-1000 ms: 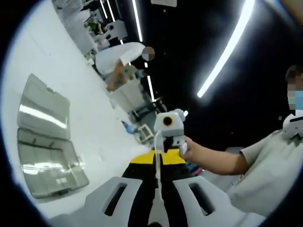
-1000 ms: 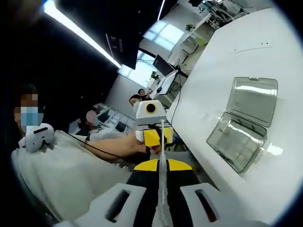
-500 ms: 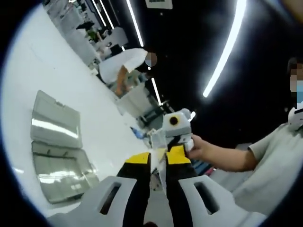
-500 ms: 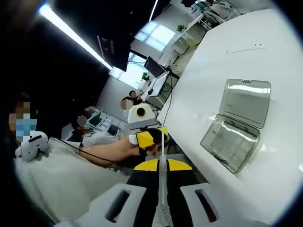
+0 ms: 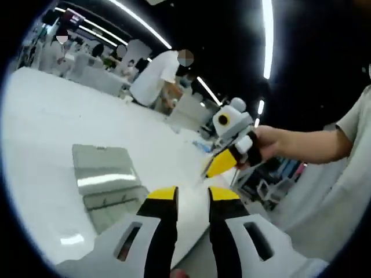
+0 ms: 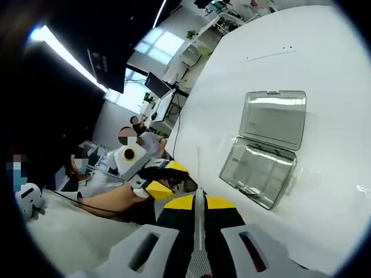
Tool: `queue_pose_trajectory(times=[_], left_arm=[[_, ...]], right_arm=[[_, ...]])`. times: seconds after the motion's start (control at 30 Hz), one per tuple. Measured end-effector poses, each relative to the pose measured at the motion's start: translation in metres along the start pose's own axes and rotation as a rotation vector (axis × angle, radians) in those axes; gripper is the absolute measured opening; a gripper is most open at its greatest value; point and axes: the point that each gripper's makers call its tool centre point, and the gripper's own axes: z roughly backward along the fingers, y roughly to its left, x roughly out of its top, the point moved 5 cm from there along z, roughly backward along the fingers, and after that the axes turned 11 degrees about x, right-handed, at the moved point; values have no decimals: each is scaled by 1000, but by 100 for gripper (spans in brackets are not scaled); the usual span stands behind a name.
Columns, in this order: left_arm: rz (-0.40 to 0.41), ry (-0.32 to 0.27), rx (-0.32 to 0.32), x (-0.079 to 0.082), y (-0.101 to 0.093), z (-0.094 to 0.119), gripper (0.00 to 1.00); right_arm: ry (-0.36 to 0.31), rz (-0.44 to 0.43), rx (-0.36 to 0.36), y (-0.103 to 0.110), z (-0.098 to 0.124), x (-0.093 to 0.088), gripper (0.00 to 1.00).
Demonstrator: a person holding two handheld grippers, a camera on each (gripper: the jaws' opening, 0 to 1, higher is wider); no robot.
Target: Insert the divider into the dual guide fixture by aligning both edges with the guide slots and pushing it downward to the bottom, including one-sided entry, uneven engagement, binding, and posture correction.
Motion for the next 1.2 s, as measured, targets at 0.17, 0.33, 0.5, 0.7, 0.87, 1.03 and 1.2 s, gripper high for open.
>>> queue_pose_trajectory(times=[0.17, 0.33, 0.5, 0.7, 0.87, 1.03, 1.2], left_arm=[[-156, 16, 56, -5, 1, 5, 22], [-266, 47, 100, -13, 1, 11, 26], [-316, 58, 133, -20, 4, 16, 30], [-370, 91, 177, -35, 10, 25, 34], [-383, 99, 207, -41, 14, 30, 37], [-402, 92, 221, -43, 15, 35, 38], [-394, 90, 225, -44, 15, 36, 39]], right_arm=[[1, -26, -79, -8, -9, 1, 0], [21, -51, -187, -15, -16, -1, 0], [11, -80, -260, -22, -22, 3, 0], [19, -84, -352, -28, -27, 6, 0], [40, -114, -441, -34, -34, 3, 0], [16, -128, -536, -43, -36, 7, 0], [0, -157, -575, -53, -38, 9, 0]])
